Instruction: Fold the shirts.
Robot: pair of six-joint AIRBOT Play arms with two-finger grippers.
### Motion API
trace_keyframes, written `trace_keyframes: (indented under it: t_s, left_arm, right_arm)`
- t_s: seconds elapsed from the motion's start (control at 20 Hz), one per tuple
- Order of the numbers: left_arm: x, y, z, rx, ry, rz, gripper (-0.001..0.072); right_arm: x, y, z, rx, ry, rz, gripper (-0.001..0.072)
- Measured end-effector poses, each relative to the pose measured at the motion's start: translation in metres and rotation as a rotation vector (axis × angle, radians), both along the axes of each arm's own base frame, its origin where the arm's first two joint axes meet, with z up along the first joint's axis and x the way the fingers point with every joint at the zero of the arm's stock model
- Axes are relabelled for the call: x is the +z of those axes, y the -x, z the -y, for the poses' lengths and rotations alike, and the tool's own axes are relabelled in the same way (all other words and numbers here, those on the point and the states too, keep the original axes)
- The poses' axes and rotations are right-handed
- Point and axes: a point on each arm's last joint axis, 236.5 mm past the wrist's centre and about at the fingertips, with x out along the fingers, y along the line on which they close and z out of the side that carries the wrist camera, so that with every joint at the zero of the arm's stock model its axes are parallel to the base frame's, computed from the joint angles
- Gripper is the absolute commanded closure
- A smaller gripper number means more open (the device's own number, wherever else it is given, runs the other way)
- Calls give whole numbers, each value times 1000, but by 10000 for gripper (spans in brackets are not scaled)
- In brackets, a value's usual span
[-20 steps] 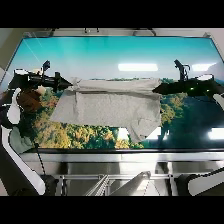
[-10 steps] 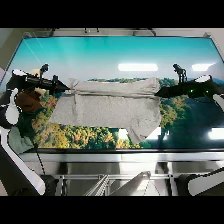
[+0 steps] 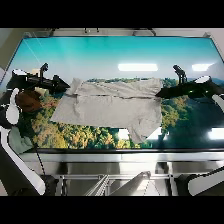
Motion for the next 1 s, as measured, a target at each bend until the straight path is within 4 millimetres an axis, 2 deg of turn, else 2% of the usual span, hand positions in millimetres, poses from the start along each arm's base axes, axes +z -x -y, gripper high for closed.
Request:
trace_keyframes:
  t_s: [0.05, 0.1, 0.15, 0.25, 0.35, 0.5, 0.65, 0.7, 0.75, 0.9, 1.0]
  left_arm:
    - [2, -2, -3, 3, -2, 8, 361]
    - [7, -4, -5, 4, -3, 20, 362]
    - [13, -6, -9, 4, -3, 32, 362]
    - [24, -7, -16, 3, 1, 38, 361]
    - [35, 1, -23, -12, 9, 21, 362]
    - [34, 30, -39, -31, -12, -69, 362]
    - [22, 71, -57, -19, -59, -187, 361]
    - [18, 86, -60, -20, -75, -223, 258]
    - [13, 103, -63, -28, -102, -264, 52]
    - [-4, 150, -70, -67, -204, -372, 38]
    - [-11, 170, -66, -99, -244, -415, 39]
  right_arm:
    - [1, 0, 0, 0, -2, 0, 580]
    - [3, 1, -1, 1, -4, -1, 410]
    - [5, 1, -1, 3, -5, 3, 395]
    - [12, 1, -2, 9, -6, 12, 395]
    - [25, 4, 1, 8, -7, 14, 394]
    - [38, 18, 26, -36, 37, -34, 395]
    - [42, 52, 48, -88, 36, -138, 394]
    - [39, 68, 51, -109, 30, -179, 391]
    - [36, 84, 53, -132, 22, -216, 389]
    - [24, 124, 45, -176, -10, -293, 388]
    - [20, 139, 36, -193, -44, -315, 388]
